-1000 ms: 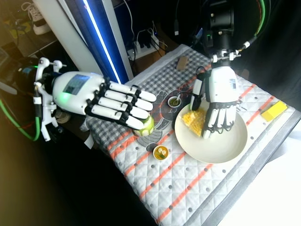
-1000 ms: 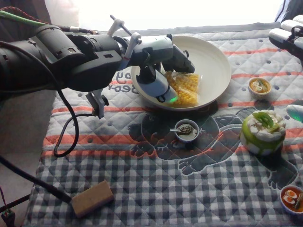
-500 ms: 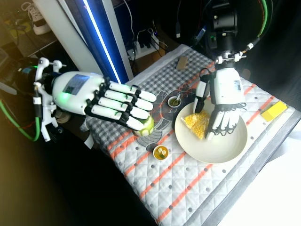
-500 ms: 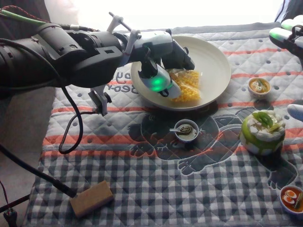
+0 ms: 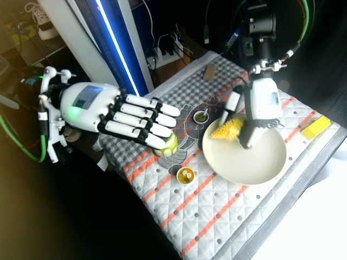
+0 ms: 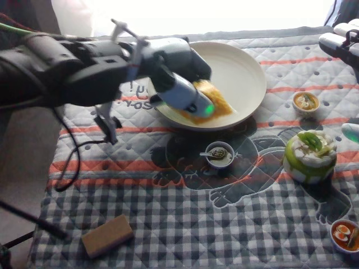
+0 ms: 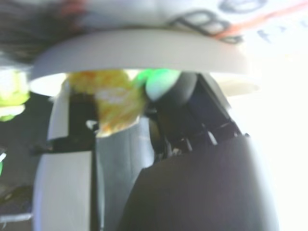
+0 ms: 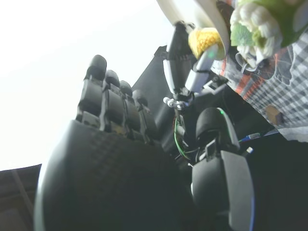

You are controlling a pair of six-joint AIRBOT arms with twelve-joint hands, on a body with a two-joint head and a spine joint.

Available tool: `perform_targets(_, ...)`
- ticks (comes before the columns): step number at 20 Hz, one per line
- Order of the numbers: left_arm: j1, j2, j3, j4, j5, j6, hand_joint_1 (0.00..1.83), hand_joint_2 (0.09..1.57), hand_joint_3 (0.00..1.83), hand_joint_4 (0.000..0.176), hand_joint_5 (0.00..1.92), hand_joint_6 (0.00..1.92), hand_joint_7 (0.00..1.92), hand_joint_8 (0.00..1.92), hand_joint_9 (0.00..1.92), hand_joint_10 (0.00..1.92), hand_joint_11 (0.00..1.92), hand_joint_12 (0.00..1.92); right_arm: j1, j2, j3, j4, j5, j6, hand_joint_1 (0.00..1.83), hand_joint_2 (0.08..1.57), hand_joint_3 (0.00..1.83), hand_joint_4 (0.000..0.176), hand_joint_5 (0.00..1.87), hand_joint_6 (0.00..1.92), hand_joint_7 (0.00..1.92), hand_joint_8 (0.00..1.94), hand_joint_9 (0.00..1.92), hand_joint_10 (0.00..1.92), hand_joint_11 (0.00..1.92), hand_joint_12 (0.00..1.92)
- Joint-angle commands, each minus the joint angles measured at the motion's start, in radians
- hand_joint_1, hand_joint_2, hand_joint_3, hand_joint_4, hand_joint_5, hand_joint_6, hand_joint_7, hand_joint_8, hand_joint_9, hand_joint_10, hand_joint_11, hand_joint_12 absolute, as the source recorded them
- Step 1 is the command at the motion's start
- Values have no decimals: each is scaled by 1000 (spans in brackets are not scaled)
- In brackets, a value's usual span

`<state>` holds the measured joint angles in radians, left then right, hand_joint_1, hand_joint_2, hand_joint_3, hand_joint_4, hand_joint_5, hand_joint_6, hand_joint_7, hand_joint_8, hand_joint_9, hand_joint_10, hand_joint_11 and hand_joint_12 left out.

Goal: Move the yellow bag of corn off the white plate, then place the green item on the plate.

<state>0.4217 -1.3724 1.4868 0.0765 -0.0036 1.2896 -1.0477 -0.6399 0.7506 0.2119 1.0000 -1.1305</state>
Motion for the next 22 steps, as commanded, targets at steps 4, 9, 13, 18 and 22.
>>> perform_targets(4, -16, 153, -152, -19, -279, -3, 1094, 1220, 31, 0, 740, 1385, 757, 1821, 945, 1921, 1097, 1921, 6, 2, 4, -2, 120, 9, 439, 1306, 0, 3, 0, 0, 34, 1, 53, 6, 0, 407)
perform_targets(9, 84, 339, -377, 0, -490, -4, 1112, 1170, 294, 0, 579, 1580, 721, 1641, 865, 1921, 967, 1921, 3, 2, 3, -1, 120, 15, 435, 1317, 3, 31, 0, 0, 0, 0, 4, 1, 0, 478)
perform_targets(13, 260, 439, -497, -18, -646, -72, 1130, 1112, 384, 0, 599, 1533, 756, 1592, 827, 1918, 966, 1921, 2, 2, 1, 2, 120, 19, 418, 1321, 2, 11, 0, 0, 10, 4, 40, 11, 0, 614)
perform_targets(18, 415, 460, -545, -64, -698, -106, 1117, 1256, 96, 0, 593, 1529, 712, 1577, 702, 1921, 860, 1921, 2, 2, 1, 3, 120, 24, 421, 1325, 0, 4, 0, 0, 4, 1, 32, 3, 0, 499)
perform_targets(22, 441, 452, -547, -75, -682, -106, 798, 1232, 0, 0, 226, 131, 196, 59, 87, 351, 1, 1190, 2, 2, 0, 3, 120, 25, 362, 1305, 0, 28, 0, 0, 11, 0, 75, 13, 0, 788)
